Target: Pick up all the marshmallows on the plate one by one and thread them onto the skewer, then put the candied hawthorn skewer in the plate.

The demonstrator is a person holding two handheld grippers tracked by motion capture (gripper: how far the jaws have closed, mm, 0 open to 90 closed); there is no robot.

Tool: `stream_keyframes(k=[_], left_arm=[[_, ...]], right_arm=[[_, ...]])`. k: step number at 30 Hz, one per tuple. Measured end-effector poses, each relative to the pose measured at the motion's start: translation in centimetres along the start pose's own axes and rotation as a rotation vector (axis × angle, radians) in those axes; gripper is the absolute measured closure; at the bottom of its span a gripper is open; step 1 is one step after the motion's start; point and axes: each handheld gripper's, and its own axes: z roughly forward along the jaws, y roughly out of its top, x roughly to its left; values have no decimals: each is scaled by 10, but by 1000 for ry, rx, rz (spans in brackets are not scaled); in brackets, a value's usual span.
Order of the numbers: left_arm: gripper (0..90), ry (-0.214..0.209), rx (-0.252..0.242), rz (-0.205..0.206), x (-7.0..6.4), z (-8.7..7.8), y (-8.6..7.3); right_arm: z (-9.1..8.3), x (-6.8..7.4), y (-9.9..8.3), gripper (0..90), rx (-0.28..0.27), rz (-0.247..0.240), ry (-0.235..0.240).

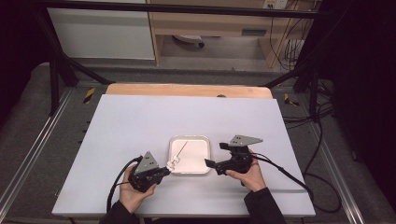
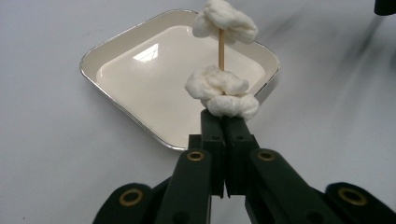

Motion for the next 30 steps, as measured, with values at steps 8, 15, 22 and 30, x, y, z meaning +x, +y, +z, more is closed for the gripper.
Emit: stream_keyframes(k=[8, 15, 22, 30], left_arm=[[886, -12, 33, -12, 4, 1, 14], [886, -2, 54, -20, 11, 0, 34], [886, -7, 100, -25, 16, 6, 50], [886, -6, 171, -24, 20, 27, 58]], right_arm=[[-20, -17, -20, 10, 72, 7, -84], [-35, -28, -35, 8, 82, 13, -126], [-46, -36, -49, 8, 96, 12, -125], [-53, -41, -61, 9, 109, 6, -133]])
